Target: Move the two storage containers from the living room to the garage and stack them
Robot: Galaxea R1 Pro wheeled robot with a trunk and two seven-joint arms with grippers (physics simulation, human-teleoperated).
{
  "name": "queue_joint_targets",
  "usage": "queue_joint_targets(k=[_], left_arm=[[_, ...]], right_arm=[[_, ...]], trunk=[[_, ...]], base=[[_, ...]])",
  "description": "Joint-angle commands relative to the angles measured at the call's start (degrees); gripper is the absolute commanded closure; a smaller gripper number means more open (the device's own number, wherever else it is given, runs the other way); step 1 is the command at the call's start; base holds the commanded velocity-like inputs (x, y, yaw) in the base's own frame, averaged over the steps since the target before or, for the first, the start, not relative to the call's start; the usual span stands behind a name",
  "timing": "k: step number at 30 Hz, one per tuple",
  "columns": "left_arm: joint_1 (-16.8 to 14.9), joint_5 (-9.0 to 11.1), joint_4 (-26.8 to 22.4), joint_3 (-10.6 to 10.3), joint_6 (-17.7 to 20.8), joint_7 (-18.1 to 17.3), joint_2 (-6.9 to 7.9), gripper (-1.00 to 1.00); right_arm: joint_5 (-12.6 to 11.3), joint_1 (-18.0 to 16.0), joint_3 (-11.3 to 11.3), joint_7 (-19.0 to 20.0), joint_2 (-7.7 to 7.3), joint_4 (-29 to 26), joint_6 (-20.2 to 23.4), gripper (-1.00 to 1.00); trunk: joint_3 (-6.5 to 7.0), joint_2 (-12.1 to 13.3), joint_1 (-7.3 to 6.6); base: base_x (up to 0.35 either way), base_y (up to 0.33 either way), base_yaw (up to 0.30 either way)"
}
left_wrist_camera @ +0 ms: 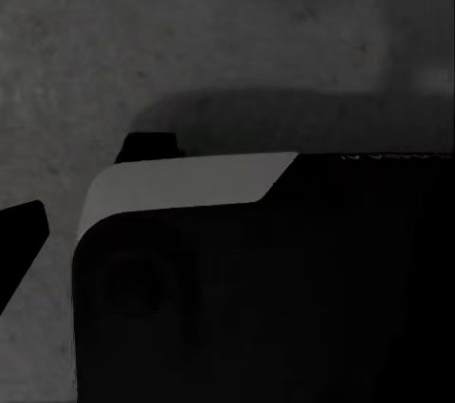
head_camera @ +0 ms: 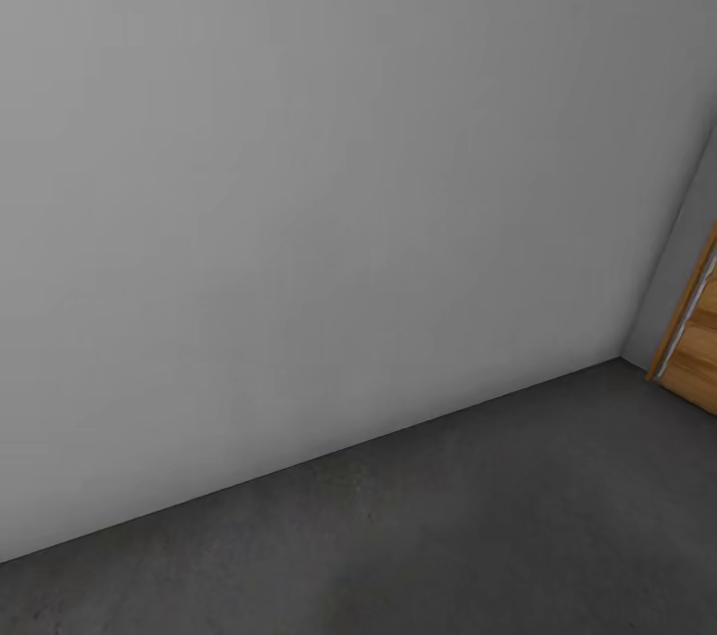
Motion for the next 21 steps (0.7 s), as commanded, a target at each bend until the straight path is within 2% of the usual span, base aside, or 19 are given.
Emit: queue_joint_targets(k=[1,6,9,11,16,21], left_arm=[[0.04,0.02,-1.93,0.03,1.26,0.42,0.02,-1.00],[-0.05,0.02,-6.97,0.21,2.59,3.12,0.10,-1.00],[-0.13,0.02,-9.45,1.20,2.81,6.73,0.08,-1.00],[-0.16,0.06,-10.09,1.59,2.84,7.78,0.08,-1.00],[-0.22,0.11,-10.18,1.94,2.05,8.43,-0.18,-1.00],[-0.21,0.04,-9.27,2.08,-2.18,8.50,-0.16,-1.00]], right_arm=[[0.02,0.01,-0.02,0.10,-0.24,-0.83,0.65,-1.00],[0.06,0.02,-0.06,0.34,-1.03,-1.84,0.60,-1.00],[0.07,0.02,0.00,0.31,-1.46,-1.98,-1.14,-1.00],[0.07,0.05,0.00,0.08,-1.58,-1.97,-2.31,-1.00],[0.16,0.03,-0.06,-0.19,-2.32,-1.90,-4.23,-1.00],[0.09,0.05,-0.03,-0.26,-2.54,-1.82,-4.52,-1.00]], trunk=[[-0.05,-0.03,0.00],[-0.05,-0.03,0.00],[-0.05,-0.03,0.00],[-0.05,-0.03,0.00],[-0.05,-0.03,0.00],[-0.05,-0.03,0.00]], base=[[0.000,0.000,0.000],[0.000,0.000,0.000],[0.000,0.000,0.002],[0.000,0.000,0.027],[0.000,0.000,0.117],[0.000,0.000,0.227]])
